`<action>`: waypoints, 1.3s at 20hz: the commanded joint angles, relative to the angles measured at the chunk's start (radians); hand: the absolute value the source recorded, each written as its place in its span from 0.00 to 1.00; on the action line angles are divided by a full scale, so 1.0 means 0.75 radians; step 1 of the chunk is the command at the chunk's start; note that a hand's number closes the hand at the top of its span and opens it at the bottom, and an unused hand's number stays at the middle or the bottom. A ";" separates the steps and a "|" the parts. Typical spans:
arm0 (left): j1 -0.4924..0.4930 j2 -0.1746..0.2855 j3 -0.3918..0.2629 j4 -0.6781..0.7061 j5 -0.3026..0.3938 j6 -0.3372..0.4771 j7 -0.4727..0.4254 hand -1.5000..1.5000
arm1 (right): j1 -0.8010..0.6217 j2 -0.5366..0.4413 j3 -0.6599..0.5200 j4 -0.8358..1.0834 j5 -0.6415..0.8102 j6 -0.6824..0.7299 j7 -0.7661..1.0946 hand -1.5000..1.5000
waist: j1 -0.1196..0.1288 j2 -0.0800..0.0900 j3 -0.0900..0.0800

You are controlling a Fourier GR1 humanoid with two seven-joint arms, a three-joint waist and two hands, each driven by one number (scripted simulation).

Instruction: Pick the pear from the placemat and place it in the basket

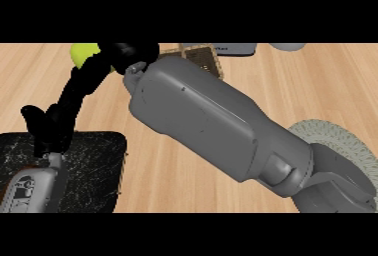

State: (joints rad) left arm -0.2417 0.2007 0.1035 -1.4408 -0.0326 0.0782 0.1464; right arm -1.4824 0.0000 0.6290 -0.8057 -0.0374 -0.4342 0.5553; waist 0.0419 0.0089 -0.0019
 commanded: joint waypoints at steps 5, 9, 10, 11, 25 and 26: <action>-0.013 0.021 0.019 -0.005 0.005 -0.012 0.029 0.50 | -0.001 0.000 -0.159 0.276 -0.097 0.113 -0.296 1.00 | -0.008 0.003 0.001; -0.003 0.028 0.031 -0.022 0.004 -0.009 0.038 0.50 | 0.033 0.000 -0.179 0.313 -0.131 0.157 -0.374 1.00 | -0.015 -0.001 0.001; -0.006 0.013 0.023 -0.027 0.006 -0.004 0.039 0.50 | -0.018 0.000 -0.237 0.404 -0.122 0.194 -0.429 1.00 | -0.011 0.002 0.001; 0.005 -0.003 -0.003 -0.028 -0.007 0.000 0.031 0.50 | -0.133 -0.106 0.166 0.345 0.226 0.196 -0.388 1.00 | -0.011 -0.017 -0.009; -0.009 0.011 0.014 -0.034 0.006 -0.021 0.046 0.50 | -0.273 -0.001 0.175 0.684 0.444 0.040 -0.624 1.00 | 0.022 0.009 -0.001; 0.009 0.003 -0.001 -0.068 -0.002 -0.018 0.039 0.50 | -0.226 -0.001 0.208 0.691 0.464 0.027 -0.623 1.00 | 0.028 0.009 -0.001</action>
State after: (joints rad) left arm -0.2384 0.2118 0.1159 -1.4684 -0.0235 0.0580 0.1722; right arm -1.6423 -0.0130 0.7806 -0.3397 0.2905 -0.4034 0.0887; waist 0.0505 0.0137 -0.0022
